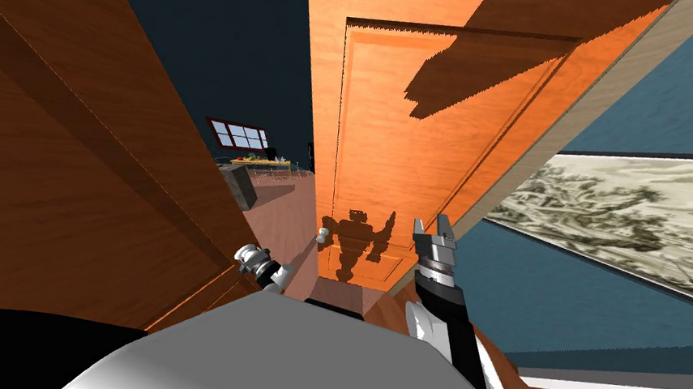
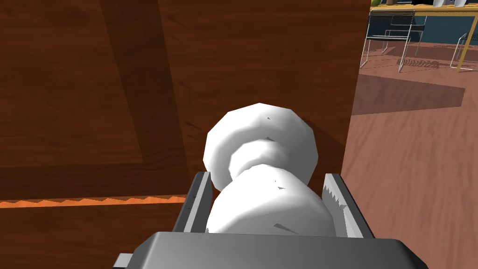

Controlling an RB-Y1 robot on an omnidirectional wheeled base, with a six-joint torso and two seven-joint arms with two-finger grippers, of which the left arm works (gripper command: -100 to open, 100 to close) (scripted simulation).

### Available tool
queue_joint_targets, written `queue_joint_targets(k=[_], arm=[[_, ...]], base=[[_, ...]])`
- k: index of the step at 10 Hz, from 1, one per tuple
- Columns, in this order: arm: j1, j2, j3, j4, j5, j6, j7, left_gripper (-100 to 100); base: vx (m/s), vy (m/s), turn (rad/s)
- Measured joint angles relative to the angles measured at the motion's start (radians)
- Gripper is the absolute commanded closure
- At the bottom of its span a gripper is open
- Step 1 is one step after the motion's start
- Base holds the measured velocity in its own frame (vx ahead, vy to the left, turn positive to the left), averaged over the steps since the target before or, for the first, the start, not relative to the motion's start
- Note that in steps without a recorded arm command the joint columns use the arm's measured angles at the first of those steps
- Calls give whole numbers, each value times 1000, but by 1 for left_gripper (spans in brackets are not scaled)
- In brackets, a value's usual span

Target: Push the door open

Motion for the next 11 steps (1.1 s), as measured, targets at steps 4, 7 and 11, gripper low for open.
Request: queue_joint_targets(k=[4, 7, 11], arm=[[2, 6, 44, -16, 37, -25, -26, 100], [7, 3, 64, -29, 54, -36, -35, 100], [-8, 3, 109, -4, 90, -82, -43, 100]], base=[[22, 81, -83], [16, 57, -75], [25, 107, -119]])
